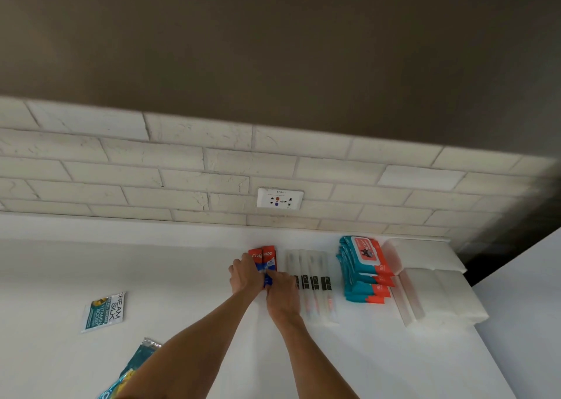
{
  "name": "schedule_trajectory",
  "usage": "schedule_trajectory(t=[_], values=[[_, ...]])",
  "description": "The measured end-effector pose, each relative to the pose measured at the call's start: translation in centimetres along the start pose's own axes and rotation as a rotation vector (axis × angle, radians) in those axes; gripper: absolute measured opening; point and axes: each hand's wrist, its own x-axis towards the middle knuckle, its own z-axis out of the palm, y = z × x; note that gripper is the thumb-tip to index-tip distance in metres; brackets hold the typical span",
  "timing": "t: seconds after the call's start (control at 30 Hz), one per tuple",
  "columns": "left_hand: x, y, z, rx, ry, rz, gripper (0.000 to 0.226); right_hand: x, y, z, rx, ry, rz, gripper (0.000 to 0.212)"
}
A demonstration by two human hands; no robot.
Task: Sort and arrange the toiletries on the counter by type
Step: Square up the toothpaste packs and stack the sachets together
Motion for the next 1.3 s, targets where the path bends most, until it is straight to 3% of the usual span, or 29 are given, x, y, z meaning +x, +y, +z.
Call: schedule_trajectory(t=[0.23, 0.63, 0.83, 1.3], values=[[0.0, -0.3, 0.3, -0.007, 0.006, 0.012, 0.014, 0.3, -0.1, -0.1, 0.031, -0.009, 0.01, 0.031], [1.7, -0.6, 0.0, -0.13, -0.01, -0.05, 0.027, 1.2, 0.1, -0.2, -0.101, -0.063, 0.022, 0.01], [2.3, -0.9, 0.2, -0.146, -0.006, -0.09, 0.01, 1.1, 0.1, -0.2, -0.094, -0.039, 0.044, 0.01], [2.1, -0.8, 0.0, -0.165, -0.016, -0.079, 0.019, 1.1, -0.1, -0.8, -0.03, -0.037, 0.066, 0.012]])
